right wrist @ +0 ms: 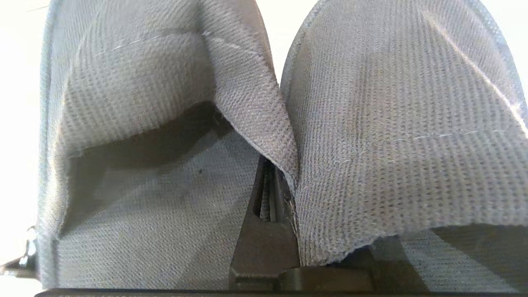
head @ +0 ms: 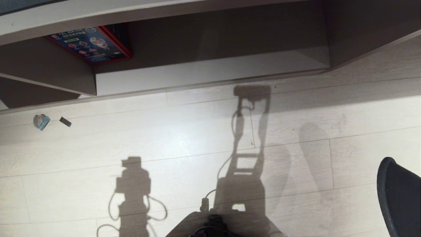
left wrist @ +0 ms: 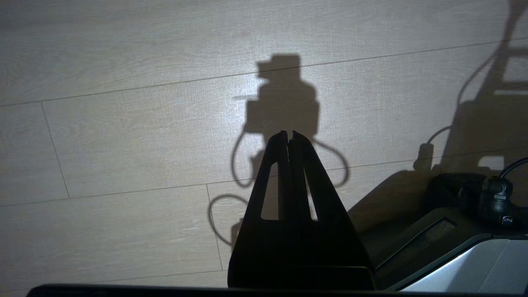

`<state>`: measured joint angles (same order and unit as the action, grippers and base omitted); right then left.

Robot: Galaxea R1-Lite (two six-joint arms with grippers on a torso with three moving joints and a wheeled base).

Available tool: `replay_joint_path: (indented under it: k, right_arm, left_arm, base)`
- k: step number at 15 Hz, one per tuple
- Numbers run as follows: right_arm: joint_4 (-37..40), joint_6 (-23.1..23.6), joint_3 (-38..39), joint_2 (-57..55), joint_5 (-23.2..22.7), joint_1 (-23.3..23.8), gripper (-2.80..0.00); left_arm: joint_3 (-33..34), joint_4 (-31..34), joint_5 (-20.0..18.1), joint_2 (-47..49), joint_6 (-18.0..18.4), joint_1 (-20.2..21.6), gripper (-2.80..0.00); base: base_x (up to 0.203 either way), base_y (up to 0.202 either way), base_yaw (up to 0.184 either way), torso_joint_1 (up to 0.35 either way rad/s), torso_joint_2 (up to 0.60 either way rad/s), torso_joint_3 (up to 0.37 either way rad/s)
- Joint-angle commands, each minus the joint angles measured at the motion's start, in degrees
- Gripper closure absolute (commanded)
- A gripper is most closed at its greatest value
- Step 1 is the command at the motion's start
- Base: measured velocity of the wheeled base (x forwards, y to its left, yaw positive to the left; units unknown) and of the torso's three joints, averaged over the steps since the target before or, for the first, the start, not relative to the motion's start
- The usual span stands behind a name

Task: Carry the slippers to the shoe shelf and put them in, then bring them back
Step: Place the slippers on the floor

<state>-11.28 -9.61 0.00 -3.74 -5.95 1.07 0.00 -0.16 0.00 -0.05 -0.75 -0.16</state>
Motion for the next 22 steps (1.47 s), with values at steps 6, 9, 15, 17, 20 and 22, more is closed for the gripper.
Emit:
replay_joint_path:
  k: [6, 9, 15, 17, 20, 22]
  right_arm:
    - [3.90, 0.03, 0.09, 3.83, -0.91, -0.19, 0.00]
    - [3.90, 0.03, 0.09, 3.83, -0.90, -0.19, 0.00]
    - [17.08, 3.66, 0.09, 3.83, 9.03, -0.19, 0.00]
    - [17.08, 3.59, 0.09, 3.78, 9.03, -0.19, 0.00]
    - [17.08, 3.70, 0.09, 3.75, 8.94, -0.19, 0.00]
    - [17.08, 3.10, 0.09, 3.74, 8.41, -0.19, 0.00]
  left_arm:
    - [0.00, -0.02, 0.00, -0.04, -0.04, 0.07, 0.00]
    - [0.00, -0.02, 0.00, -0.04, -0.04, 0.07, 0.00]
    - [0.00, -0.02, 0.00, -0.04, -0.04, -0.02, 0.00]
    - [-0.02, -0.02, 0.00, -0.04, -0.04, -0.02, 0.00]
    - [-0.02, -0.02, 0.00, -0.04, -0.04, 0.00, 0.00]
    - [-0.09, -0.02, 0.00, -0.04, -0.04, -0.02, 0.00]
  base:
    - [0.000, 0.000, 0.000, 0.000, 0.00, 0.000]
    - [0.000, 0.000, 0.000, 0.000, 0.00, 0.000]
    - [0.000, 0.000, 0.000, 0.000, 0.00, 0.000]
    - [0.000, 0.000, 0.000, 0.000, 0.00, 0.000]
    - [0.000, 0.000, 0.000, 0.000, 0.00, 0.000]
    - [0.000, 0.000, 0.000, 0.000, 0.00, 0.000]
